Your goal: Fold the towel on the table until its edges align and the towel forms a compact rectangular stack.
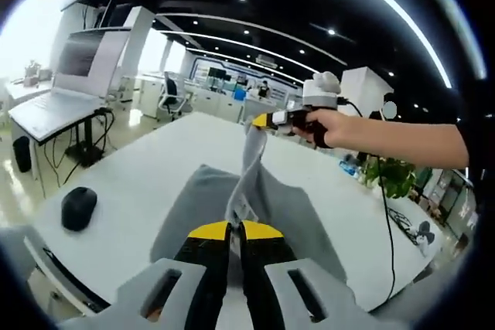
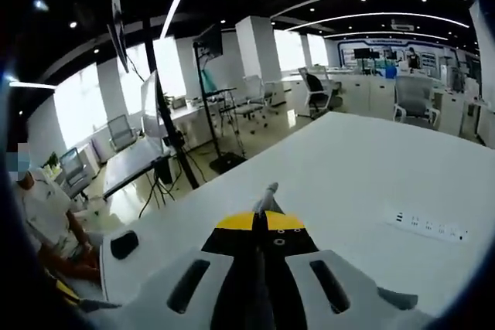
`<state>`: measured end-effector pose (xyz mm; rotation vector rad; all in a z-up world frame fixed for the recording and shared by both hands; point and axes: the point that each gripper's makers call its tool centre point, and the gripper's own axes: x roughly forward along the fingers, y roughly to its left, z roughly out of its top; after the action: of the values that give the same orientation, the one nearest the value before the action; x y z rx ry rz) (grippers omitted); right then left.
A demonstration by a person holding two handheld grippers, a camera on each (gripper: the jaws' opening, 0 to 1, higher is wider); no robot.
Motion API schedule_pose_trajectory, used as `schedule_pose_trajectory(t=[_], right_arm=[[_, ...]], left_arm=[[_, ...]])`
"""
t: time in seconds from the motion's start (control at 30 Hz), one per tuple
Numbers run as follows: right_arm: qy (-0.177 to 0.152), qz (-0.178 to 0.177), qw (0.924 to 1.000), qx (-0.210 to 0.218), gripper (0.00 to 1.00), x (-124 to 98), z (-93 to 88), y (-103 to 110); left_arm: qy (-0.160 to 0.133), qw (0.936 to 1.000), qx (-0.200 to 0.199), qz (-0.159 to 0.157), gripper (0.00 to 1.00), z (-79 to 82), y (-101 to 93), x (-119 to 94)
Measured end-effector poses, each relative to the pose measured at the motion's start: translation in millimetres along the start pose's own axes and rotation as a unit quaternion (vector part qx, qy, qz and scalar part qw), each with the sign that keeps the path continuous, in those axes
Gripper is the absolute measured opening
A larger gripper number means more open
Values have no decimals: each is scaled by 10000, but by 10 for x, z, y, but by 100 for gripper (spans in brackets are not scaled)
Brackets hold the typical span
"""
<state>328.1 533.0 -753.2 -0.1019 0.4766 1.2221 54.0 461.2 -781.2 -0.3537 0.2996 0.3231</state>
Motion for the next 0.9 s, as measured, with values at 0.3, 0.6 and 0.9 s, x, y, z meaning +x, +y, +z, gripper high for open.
schedule_pose_trajectory(t=[0.3, 0.6, 0.9], right_arm=[[235, -89, 9997, 39, 0, 348, -199, -12], [440, -41, 9984, -365, 0, 656, -383, 90], [598, 74, 9975, -361, 0, 899, -620, 184]], left_arm=[[228, 9996, -53, 154, 5, -131, 238, 119], [408, 9985, -249, 261, 5, -302, 368, 195], [565, 9966, -318, 508, 5, -489, 567, 309]])
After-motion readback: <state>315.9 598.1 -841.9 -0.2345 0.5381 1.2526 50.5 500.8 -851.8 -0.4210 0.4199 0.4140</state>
